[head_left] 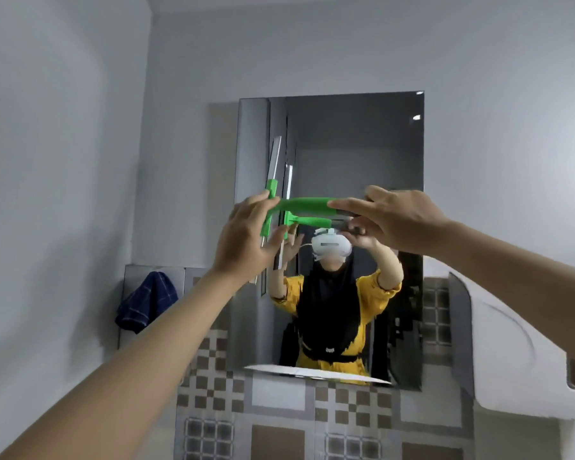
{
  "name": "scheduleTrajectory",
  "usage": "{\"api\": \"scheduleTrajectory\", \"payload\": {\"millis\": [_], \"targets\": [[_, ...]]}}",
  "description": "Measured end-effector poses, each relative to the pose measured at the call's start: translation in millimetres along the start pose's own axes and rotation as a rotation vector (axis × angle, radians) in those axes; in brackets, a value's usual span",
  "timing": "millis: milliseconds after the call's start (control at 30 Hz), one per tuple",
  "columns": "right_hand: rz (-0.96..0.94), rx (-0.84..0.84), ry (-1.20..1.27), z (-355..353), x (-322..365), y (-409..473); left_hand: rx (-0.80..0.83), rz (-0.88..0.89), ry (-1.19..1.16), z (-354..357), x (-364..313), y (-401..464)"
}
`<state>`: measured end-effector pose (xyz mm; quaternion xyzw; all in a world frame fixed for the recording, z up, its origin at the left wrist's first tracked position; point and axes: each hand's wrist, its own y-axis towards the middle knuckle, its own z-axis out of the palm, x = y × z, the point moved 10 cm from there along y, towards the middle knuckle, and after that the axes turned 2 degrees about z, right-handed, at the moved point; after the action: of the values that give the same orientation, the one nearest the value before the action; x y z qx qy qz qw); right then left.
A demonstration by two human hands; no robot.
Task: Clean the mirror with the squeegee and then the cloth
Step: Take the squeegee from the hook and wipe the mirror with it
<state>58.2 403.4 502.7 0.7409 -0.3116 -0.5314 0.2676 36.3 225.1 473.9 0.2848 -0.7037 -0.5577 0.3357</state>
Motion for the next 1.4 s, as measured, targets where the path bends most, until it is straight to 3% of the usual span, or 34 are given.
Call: {"api": "scheduleTrajectory", "payload": {"millis": [133, 333, 567, 967, 1400], "targets": [[0.105, -0.099, -0.043, -11.9, -40.6, 52.7, 0.016, -0.050, 0.089, -7.3, 55.3, 7.6], [0.087, -0.005, -0.136, -2.8, -63.3, 125.1, 0.350, -0.035, 0.259, 37.4, 111.2, 7.0], [0.081, 0.029, -0.189, 12.6, -62.9, 172.4, 0.563, -0.041, 0.361, 79.6, 159.1, -24.8], [0.198, 0.074, -0.113, 50.2, -71.9, 177.5, 0.554, 0.005, 0.391, 95.1, 176.4, -41.0], [0.308, 0.034, -0.016, 37.2, -114.3, 136.4, 0.563, -0.041, 0.499, 96.9, 179.0, -42.3]]}}
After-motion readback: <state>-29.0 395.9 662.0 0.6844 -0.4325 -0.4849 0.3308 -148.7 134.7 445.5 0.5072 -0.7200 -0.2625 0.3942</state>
